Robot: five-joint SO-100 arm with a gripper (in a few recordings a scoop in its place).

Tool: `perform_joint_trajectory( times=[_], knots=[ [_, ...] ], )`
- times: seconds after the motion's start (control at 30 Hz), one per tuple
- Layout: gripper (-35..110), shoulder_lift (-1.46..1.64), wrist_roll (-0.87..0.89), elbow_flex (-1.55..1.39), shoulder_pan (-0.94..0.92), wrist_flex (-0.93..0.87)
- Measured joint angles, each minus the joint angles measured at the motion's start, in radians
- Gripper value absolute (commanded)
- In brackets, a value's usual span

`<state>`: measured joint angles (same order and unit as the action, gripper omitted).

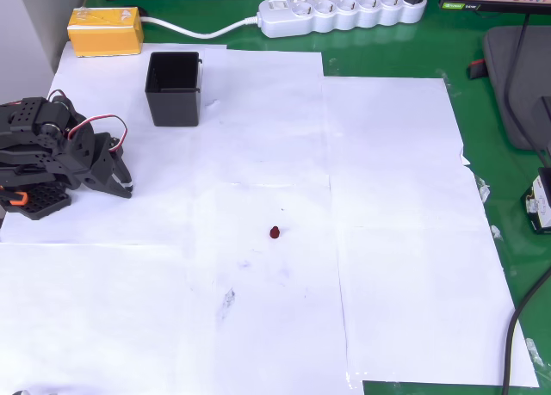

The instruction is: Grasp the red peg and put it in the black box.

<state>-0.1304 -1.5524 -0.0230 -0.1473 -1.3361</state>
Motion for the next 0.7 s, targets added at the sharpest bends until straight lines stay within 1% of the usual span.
perform_joint_trajectory(
  times=[0.2,0.33,0.4,0.57,0.6,0.7],
  knots=[
    [0,0.000,0.032,0.000,0.012,0.000],
    [0,0.000,0.028,0.000,-0.035,0.000],
    [0,0.000,-0.015,0.000,-0.046,0.000],
    [0,0.000,-0.190,0.000,-0.063,0.017],
    [0,0.000,-0.201,0.000,-0.067,0.026],
    [0,0.021,-0.204,0.000,-0.087,0.132]
  ],
)
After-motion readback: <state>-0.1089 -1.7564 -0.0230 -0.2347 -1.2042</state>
